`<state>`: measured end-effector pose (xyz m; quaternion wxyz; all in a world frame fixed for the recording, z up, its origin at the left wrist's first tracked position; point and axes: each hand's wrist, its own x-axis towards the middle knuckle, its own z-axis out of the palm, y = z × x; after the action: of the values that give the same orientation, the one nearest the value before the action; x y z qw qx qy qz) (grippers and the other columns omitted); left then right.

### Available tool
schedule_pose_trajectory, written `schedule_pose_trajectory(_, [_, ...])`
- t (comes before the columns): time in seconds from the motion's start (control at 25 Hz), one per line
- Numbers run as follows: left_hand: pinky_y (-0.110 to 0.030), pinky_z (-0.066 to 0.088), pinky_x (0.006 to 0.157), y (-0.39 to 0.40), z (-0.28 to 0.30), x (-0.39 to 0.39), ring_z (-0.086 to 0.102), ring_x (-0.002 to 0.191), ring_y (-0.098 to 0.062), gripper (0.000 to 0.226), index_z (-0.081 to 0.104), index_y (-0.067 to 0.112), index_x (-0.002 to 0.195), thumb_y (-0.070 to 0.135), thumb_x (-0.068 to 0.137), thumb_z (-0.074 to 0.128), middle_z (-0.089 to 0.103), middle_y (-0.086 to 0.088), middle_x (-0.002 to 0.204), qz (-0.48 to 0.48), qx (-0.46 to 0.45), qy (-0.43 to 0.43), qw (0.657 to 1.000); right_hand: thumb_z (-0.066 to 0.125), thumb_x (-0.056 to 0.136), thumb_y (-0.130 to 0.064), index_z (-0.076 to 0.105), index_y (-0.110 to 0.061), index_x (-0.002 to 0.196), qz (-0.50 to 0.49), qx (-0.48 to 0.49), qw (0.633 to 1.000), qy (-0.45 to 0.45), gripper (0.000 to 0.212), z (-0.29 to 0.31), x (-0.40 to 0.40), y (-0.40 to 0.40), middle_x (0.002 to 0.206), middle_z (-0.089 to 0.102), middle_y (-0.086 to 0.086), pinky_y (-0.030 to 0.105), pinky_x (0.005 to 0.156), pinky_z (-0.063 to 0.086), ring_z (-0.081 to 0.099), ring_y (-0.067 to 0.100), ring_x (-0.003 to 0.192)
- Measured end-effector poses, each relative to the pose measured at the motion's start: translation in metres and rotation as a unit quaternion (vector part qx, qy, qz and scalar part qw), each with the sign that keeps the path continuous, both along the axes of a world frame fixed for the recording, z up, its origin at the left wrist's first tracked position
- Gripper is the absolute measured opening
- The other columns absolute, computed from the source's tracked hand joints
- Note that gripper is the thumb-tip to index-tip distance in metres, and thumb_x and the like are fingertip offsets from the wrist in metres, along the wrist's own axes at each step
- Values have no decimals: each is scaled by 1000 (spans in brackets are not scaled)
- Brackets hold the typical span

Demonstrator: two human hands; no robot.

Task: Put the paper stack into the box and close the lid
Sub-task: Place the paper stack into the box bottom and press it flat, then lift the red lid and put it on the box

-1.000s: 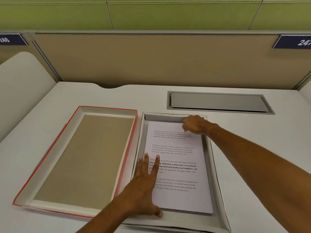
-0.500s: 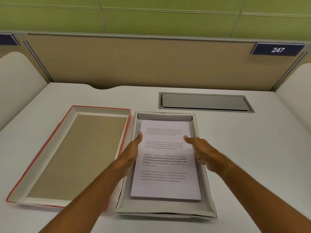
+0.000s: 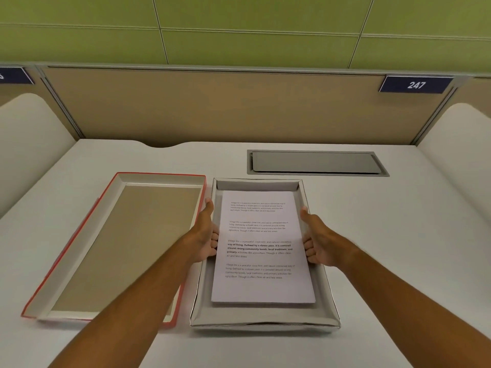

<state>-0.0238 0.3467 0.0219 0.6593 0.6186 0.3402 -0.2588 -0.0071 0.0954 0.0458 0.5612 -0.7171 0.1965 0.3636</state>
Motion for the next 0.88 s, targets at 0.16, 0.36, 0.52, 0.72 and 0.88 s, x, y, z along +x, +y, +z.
schedule_pose_trajectory(0.16, [-32, 29, 56, 8, -14, 3, 39, 64, -20, 89, 44, 12, 74, 96, 60, 20, 40, -7, 75, 8, 6, -8, 1000, 22, 92, -67, 51, -14, 112, 22, -25, 998, -51, 64, 0, -3, 5, 100, 65, 15, 46, 102, 40, 60, 37, 104])
schedule_pose_trajectory(0.36, [-35, 45, 74, -6, 13, -13, 60, 116, -24, 78, 58, 14, 117, 77, 85, 26, 64, -33, 115, -11, 24, -61, 998, 30, 95, -60, 58, -13, 106, 40, -111, 977, -178, 56, -3, -14, 18, 114, 68, 13, 38, 80, 46, 64, 29, 89])
schedule_pose_trajectory(0.52, [-33, 38, 96, -29, 26, -37, 49, 130, -32, 70, 48, 10, 138, 62, 92, 40, 52, -11, 142, -100, 265, -172, 944, 43, 88, -65, 48, -12, 135, 95, -261, 889, -364, 71, -19, -30, 27, 140, 56, 11, 42, 99, 47, 56, 31, 123])
schedule_pose_trajectory(0.72, [-43, 15, 119, -37, 16, -63, 10, 151, -30, 83, 10, 24, 154, 63, 89, 42, 7, -6, 164, -219, 526, -258, 781, 27, 80, -73, 5, -21, 156, 198, -351, 806, -433, 95, -22, -43, 41, 166, 1, 4, 44, 121, 7, 3, 28, 152])
schedule_pose_trajectory(0.88, [-46, -1, 122, -35, 13, -78, -5, 151, -30, 93, -5, 22, 154, 70, 85, 35, -9, -9, 164, -225, 634, -242, 700, -1, 68, -88, -3, -18, 156, 247, -390, 743, -485, 113, -20, -53, 45, 164, -10, 8, 42, 119, -8, -9, 29, 152])
